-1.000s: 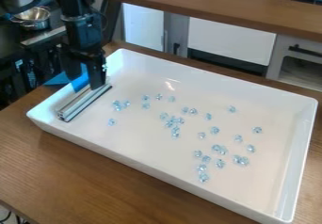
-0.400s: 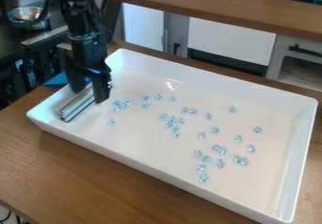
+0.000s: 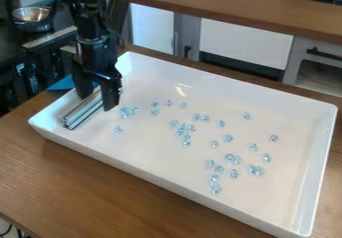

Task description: Sweep into pile

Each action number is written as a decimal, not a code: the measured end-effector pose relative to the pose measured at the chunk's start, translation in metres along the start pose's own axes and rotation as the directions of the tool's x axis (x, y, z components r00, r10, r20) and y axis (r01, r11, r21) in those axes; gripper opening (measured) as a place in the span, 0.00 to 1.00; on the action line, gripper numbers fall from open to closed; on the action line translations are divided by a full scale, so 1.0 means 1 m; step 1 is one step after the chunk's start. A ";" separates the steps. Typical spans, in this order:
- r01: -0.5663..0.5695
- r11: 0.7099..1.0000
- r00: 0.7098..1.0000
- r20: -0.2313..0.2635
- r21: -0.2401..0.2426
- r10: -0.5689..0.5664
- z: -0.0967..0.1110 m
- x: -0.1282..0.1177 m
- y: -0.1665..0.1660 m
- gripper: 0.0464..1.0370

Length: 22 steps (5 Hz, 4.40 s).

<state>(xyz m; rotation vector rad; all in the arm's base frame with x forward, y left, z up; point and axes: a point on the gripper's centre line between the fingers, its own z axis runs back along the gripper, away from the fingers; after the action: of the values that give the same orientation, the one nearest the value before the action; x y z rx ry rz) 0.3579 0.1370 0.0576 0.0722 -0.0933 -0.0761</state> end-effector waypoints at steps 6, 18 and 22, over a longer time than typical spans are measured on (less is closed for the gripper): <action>-0.044 0.994 0.992 -0.113 0.096 0.055 0.006 0.002 0.002 0.96; -0.141 0.989 0.969 -0.209 -0.049 0.128 -0.005 0.008 -0.067 0.28; -0.157 0.974 0.953 -0.285 -0.163 0.106 0.007 0.011 -0.179 0.28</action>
<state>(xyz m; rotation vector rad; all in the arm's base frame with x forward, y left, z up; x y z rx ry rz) 0.3552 -0.0421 0.0515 -0.1085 0.1875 0.0600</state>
